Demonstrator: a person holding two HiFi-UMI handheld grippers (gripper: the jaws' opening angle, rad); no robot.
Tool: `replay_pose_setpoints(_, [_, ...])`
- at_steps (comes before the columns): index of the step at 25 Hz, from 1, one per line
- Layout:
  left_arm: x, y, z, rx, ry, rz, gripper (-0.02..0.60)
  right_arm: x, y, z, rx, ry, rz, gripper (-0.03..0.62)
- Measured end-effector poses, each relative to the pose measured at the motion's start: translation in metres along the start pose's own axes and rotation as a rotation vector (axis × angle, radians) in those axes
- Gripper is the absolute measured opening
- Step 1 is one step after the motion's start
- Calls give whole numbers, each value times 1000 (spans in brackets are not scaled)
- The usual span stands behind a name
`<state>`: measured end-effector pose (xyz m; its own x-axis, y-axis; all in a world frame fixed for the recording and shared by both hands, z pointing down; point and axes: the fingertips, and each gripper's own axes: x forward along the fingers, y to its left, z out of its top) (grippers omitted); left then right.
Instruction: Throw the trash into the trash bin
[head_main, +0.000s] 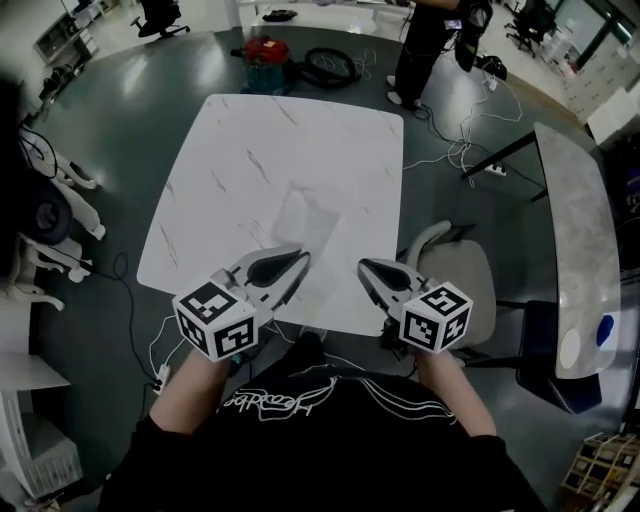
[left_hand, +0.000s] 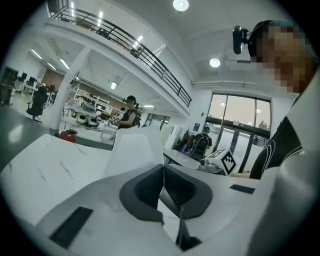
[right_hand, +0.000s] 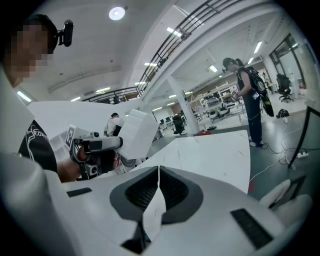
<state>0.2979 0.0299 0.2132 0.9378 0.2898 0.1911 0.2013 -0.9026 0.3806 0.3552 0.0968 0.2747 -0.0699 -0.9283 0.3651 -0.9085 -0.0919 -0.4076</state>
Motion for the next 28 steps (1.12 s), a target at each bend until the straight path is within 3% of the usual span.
replay_pose_setpoints(6, [-41,-45,2,-30,-101,34,6,-35,41,12,-96,-44,28,32])
replay_pose_setpoints(18, [-112,-102,-11,13,-208,175,6,-70,117,-4,-198,-84,143,32])
replay_pose_setpoints(22, [-147,-104,-24,-2,-239,258,6,-53,143,-20,-203,-48,230,32])
replay_pose_setpoints(28, [-223,-96,-54,-66,-273,472,7,-6,205,-39,-227,33,423,32])
